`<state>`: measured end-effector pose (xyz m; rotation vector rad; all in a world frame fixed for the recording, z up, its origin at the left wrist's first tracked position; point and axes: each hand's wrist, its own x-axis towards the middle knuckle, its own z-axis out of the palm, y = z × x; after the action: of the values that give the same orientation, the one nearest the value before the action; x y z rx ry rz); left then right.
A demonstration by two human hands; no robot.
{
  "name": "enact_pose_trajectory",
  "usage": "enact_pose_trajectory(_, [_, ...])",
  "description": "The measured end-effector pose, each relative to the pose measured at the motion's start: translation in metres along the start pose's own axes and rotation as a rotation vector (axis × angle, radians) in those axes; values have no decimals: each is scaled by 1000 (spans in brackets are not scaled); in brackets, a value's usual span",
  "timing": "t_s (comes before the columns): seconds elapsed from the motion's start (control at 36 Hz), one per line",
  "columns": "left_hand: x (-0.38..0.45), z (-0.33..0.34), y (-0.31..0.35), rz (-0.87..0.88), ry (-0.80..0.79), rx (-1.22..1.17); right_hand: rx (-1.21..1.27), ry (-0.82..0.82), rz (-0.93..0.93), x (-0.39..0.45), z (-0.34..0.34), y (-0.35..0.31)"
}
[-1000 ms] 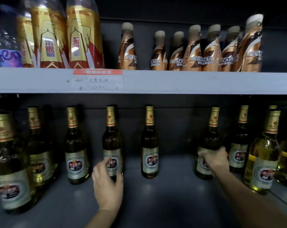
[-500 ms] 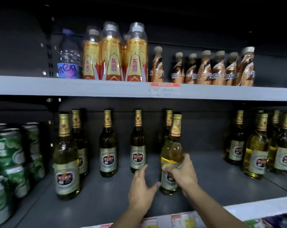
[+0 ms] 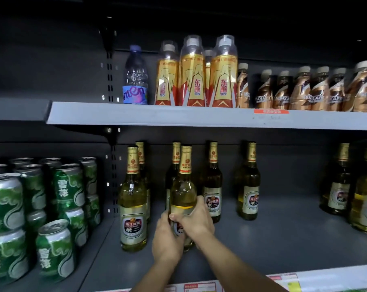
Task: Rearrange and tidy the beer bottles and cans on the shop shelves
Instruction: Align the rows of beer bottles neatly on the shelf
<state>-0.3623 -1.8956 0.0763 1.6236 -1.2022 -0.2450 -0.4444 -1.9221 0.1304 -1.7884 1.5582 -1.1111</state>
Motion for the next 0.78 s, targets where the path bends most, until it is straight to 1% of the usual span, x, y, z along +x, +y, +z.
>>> enact_pose_trajectory(0.25, [7,-3,-12,-43,-5,-34,-33,-4,-20,1,18,-1])
enact_pose_trajectory(0.42, [8,-5,-13,-28,-66,-26,-53,-8,-38,1,20,1])
enact_pose_trajectory(0.53, [5,-4,-12,-30,-65,-52,-93,-77,-102,1,19,10])
enact_pose_trajectory(0.58, [0,-2,-13,-33,-61,-82,-57,-140,-124,1,16,17])
enact_pose_trajectory(0.64, [-10,0,-9,-69,-17,-78,-1,-204,-106,3,9,26])
enact_pose_trajectory(0.69, [-22,-2,-3,-130,92,-53,39,-213,-64,6,-2,40])
enact_pose_trajectory(0.72, [-29,-3,1,-135,156,-61,60,-177,-53,9,-10,49])
enact_pose_trajectory(0.78, [-41,-2,9,-87,245,-113,74,-31,-40,16,-31,68])
